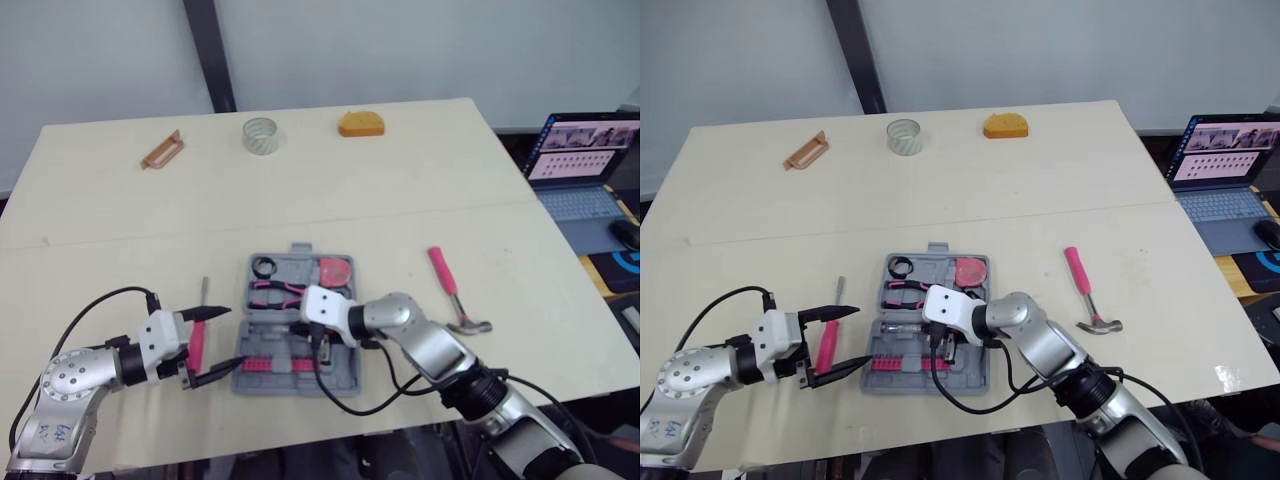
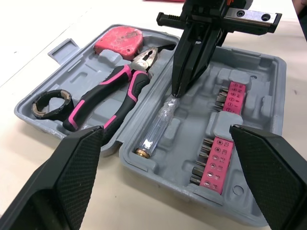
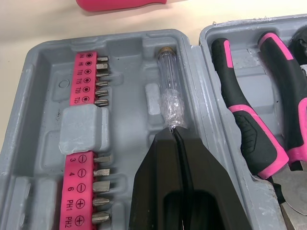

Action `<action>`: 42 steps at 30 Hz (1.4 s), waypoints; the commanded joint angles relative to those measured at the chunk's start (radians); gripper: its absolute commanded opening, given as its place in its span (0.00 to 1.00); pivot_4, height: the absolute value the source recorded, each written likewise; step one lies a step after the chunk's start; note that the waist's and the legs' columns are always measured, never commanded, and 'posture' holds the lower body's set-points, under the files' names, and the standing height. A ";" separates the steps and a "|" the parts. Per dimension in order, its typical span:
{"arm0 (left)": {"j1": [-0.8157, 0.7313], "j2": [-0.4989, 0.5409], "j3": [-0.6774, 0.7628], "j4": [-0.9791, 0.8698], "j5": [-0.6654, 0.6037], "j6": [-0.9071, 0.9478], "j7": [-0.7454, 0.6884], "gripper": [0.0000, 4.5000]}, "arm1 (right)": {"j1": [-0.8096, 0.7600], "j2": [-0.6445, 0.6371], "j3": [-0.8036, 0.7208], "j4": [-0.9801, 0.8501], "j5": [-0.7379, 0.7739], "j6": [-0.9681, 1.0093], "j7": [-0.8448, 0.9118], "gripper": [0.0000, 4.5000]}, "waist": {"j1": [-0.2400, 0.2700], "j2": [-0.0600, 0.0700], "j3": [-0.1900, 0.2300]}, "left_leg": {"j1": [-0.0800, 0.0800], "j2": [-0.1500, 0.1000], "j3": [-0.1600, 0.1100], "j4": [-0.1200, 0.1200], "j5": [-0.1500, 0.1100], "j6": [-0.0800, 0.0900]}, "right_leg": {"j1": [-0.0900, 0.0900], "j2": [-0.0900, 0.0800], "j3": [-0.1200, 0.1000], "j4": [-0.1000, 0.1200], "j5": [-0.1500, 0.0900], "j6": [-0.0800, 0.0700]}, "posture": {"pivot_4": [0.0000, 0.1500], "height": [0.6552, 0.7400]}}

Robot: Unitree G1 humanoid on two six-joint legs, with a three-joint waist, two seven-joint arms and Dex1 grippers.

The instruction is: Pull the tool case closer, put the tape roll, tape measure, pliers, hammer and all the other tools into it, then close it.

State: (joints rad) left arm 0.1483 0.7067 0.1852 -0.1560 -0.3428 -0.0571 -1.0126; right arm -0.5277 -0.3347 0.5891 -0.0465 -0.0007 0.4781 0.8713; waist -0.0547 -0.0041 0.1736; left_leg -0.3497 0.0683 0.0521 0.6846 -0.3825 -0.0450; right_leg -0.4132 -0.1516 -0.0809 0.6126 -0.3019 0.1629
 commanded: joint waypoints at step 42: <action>-0.012 -0.009 -0.016 -0.040 -0.037 0.048 0.024 1.00 | 0.044 0.033 -0.043 0.070 0.041 0.056 0.027 0.01 | 0.007 0.004 -0.028 | 0.016 0.000 0.001 -0.005 -0.002 0.000 | 0.014 0.000 0.000 -0.002 0.000 0.000 | 1.00 1.00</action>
State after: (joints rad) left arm 0.1413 0.7003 0.1563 -0.1569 -0.3502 -0.0246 -0.9962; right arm -0.5137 -0.2851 0.5584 0.0293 0.0112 0.5413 0.8630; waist -0.0474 -0.0004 0.1454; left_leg -0.3344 0.0683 0.0533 0.6801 -0.3847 -0.0446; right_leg -0.3997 -0.1519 -0.0805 0.6101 -0.3021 0.1625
